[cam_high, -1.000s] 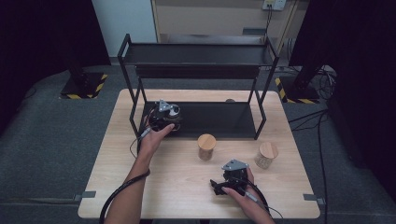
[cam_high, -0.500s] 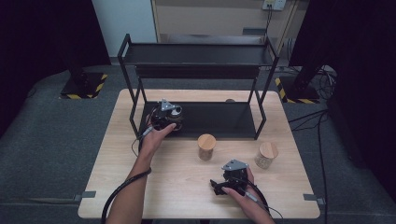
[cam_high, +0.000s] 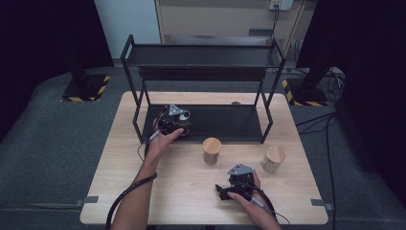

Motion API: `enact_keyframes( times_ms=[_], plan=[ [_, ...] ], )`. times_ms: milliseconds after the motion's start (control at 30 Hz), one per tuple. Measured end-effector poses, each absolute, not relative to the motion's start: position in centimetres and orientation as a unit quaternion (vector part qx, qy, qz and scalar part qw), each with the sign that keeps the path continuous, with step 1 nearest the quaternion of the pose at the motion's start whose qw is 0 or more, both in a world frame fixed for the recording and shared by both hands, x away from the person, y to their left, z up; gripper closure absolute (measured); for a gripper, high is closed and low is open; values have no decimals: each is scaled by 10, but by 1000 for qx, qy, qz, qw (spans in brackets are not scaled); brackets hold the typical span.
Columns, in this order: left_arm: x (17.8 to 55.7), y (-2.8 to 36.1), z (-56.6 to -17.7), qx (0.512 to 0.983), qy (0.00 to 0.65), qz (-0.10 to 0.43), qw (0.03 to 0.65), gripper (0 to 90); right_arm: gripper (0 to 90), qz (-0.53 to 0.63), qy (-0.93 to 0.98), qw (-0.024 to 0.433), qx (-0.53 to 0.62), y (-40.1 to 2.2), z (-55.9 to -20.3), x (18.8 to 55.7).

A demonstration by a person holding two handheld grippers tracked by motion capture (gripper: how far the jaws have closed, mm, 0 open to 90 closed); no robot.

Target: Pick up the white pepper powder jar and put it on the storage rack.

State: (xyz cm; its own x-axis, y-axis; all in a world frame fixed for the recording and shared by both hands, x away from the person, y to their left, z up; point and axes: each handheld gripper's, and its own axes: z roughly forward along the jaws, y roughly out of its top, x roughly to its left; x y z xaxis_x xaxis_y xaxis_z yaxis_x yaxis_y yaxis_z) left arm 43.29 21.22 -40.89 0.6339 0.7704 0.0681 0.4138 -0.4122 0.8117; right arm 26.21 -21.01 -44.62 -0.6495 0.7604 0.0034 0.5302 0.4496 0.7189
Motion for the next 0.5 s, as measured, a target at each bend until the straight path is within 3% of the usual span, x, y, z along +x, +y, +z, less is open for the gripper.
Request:
enact_keyframes(
  times_ms=[500],
  plan=[
    [439,207,-413,813,364,218,398,291,7,355,836,162,386,-210,-446,262]
  ],
)
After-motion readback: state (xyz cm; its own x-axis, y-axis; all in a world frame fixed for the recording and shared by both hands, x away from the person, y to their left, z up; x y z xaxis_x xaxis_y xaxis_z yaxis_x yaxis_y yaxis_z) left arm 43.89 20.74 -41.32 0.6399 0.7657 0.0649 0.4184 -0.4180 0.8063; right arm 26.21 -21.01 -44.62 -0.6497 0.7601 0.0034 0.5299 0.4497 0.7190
